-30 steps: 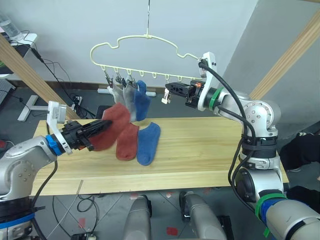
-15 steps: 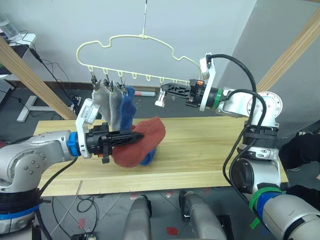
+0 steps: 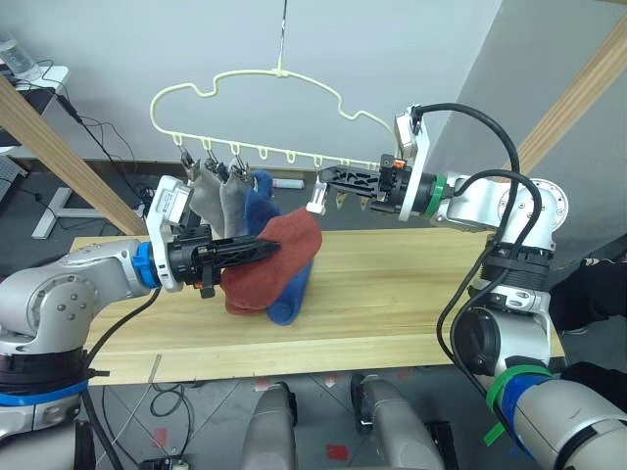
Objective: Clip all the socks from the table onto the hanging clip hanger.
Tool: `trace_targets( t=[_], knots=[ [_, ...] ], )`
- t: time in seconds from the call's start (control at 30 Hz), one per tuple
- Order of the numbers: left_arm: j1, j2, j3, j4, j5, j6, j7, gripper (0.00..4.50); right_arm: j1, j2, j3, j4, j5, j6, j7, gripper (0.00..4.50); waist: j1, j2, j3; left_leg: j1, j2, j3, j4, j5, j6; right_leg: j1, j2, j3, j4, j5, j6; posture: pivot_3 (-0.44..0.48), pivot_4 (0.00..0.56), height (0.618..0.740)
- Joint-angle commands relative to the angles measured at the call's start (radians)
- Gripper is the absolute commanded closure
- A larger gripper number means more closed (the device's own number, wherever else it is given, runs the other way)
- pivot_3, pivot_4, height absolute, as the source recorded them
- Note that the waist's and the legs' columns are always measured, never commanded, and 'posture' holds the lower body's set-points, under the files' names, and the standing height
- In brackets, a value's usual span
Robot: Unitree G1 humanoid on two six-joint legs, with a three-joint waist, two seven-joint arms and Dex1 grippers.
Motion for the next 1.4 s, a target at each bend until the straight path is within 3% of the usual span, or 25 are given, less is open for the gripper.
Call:
trace_targets(
  t=[0.03,1.4],
  knots=[
    [-0.011,-0.002,0.001,-0.012,0.002,-0.013,-0.02,4.49,-0.009,0.009,-0.003,-0.04,0.043,0.014,0.0,4.36,0.0,0.0,0.0,0.0,0.0,0.0,0.0,0.0,0.0,0.0,0.0,0.0,0.0,0.0,0.0,0.017,0.287,0.74],
    [-0.064,-0.038,-0.009,0.034,0.067,-0.038,-0.061,4.49,0.005,0.037,0.004,-0.063,0.097,0.062,-0.042,4.36,0.0,0.0,0.0,0.0,0.0,0.0,0.0,0.0,0.0,0.0,0.0,0.0,0.0,0.0,0.0,0.03,0.281,0.74]
  ],
)
